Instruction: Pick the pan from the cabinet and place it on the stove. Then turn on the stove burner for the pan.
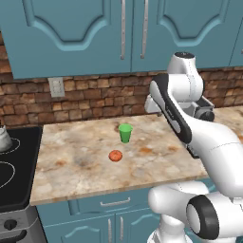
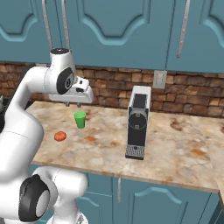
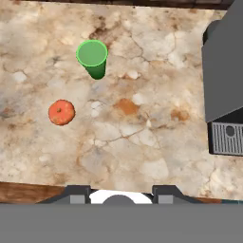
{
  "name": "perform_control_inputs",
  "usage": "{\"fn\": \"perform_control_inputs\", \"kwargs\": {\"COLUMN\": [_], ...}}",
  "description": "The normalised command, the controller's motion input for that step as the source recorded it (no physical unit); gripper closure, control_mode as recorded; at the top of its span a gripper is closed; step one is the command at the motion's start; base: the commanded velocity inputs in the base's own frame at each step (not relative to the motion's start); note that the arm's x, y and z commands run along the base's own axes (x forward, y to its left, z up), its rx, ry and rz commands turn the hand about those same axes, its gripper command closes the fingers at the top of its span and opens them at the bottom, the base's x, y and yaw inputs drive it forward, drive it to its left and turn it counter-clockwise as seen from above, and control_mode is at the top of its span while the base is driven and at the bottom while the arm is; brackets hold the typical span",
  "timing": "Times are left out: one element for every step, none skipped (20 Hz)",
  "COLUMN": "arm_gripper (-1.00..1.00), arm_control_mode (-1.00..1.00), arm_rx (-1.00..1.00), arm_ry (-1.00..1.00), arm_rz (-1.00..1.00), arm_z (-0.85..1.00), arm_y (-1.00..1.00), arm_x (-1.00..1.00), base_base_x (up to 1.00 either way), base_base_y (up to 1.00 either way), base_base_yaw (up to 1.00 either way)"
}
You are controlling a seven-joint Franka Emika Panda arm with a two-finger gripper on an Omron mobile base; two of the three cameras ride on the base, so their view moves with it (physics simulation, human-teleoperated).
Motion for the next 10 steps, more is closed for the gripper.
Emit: {"fn": "perform_control_inputs", "kwargs": {"arm_gripper": [-1.0,-1.0,-1.0,-1.0,-1.0,-1.0,-1.0,-1.0,-1.0,-1.0], "arm_control_mode": [-1.0,-1.0,-1.0,-1.0,-1.0,-1.0,-1.0,-1.0,-1.0,-1.0], "arm_rx": [0.0,0.0,0.0,0.0,0.0,0.0,-0.01,-0.1,-0.12,-0.08], "arm_ry": [0.0,0.0,0.0,0.0,-0.07,-0.12,-0.18,-0.22,-0.31,-0.34], "arm_rz": [0.0,0.0,0.0,0.0,0.0,0.0,0.0,0.0,0.0,0.0], "arm_z": [0.0,0.0,0.0,0.0,0.02,0.1,0.21,0.18,0.41,0.39], "arm_y": [0.0,0.0,0.0,0.08,0.13,0.12,0.14,0.25,0.22,0.05], "arm_x": [-0.01,-0.08,-0.25,-0.2,-0.34,-0.34,-0.33,-0.22,-0.31,-0.39], "base_base_x": [0.0,0.0,0.0,0.0,0.0,0.0,0.0,0.0,0.0,0.0], "base_base_y": [0.0,0.0,0.0,0.0,0.0,0.0,0.0,0.0,0.0,0.0], "base_base_yaw": [0.0,0.0,0.0,0.0,0.0,0.0,0.0,0.0,0.0,0.0]}}
